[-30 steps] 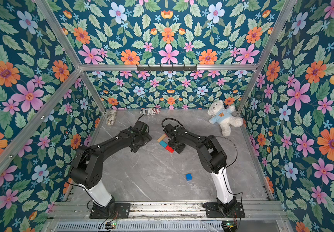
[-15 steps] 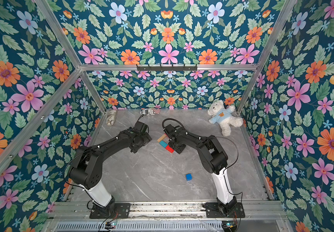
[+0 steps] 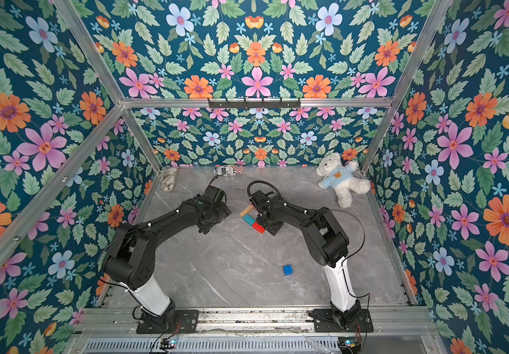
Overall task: Assemble a heart with building blocks
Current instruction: Assemble the building block at the center of the board, then adjust the building block at the center of the board.
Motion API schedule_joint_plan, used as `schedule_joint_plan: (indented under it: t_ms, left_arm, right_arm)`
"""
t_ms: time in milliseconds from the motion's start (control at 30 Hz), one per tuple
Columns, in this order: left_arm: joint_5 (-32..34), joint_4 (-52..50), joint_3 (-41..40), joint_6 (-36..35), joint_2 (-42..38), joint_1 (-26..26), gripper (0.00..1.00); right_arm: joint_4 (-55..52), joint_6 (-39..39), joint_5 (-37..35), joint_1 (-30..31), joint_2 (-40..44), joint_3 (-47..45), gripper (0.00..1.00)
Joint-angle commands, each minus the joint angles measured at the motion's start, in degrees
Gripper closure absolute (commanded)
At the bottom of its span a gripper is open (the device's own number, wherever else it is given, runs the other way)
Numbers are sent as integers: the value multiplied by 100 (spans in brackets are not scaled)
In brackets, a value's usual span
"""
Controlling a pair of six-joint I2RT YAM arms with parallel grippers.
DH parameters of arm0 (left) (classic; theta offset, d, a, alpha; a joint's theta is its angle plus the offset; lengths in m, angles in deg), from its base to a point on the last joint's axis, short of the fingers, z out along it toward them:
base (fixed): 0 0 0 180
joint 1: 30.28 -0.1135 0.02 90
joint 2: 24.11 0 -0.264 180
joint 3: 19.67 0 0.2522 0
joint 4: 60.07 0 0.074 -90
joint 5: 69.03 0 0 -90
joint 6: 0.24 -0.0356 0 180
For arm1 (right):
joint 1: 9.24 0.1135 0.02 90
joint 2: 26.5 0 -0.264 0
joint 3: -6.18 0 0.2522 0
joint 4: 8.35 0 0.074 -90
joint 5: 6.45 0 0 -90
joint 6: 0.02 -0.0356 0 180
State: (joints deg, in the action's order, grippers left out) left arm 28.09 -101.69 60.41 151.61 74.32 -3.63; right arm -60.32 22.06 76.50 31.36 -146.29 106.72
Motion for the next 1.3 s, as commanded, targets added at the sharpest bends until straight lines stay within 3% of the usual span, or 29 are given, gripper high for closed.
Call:
schedule_joint_plan:
  t_ms: [0, 200, 433, 600, 633, 733, 867, 933, 1267]
  left_arm:
    - [-1, -10, -6, 37, -61, 5, 1]
    - [8, 17, -49, 48, -104, -2, 1]
    - [54, 50, -47, 38, -131, 2, 2]
    - [74, 39, -73, 47, -140, -2, 1]
    - [86, 35, -76, 47, -149, -2, 1]
    - [99, 8, -75, 47, -166, -2, 1]
    - [127, -1, -131, 58, -202, 0, 2]
    - [120, -9, -132, 64, -193, 0, 1]
    - [152, -53, -129, 52, -202, -2, 2]
  right_arm:
    - [-519, -191, 10, 4, 86, -144, 41]
    - [-570, -216, -120, 3, 501, -301, 38]
    - [-661, -94, -431, -30, 1212, -337, 24]
    - [-350, 92, -359, -34, 1486, -513, 22]
    - [-198, 168, -313, -33, 1545, -651, 25]
    - [-192, 349, -420, -34, 1578, -905, 64]
    - [-214, 473, -445, -27, 1490, -1198, 96]
    - [-128, 464, -444, -34, 1452, -1324, 100]
    - [72, 563, -387, -50, 864, -1137, 100]
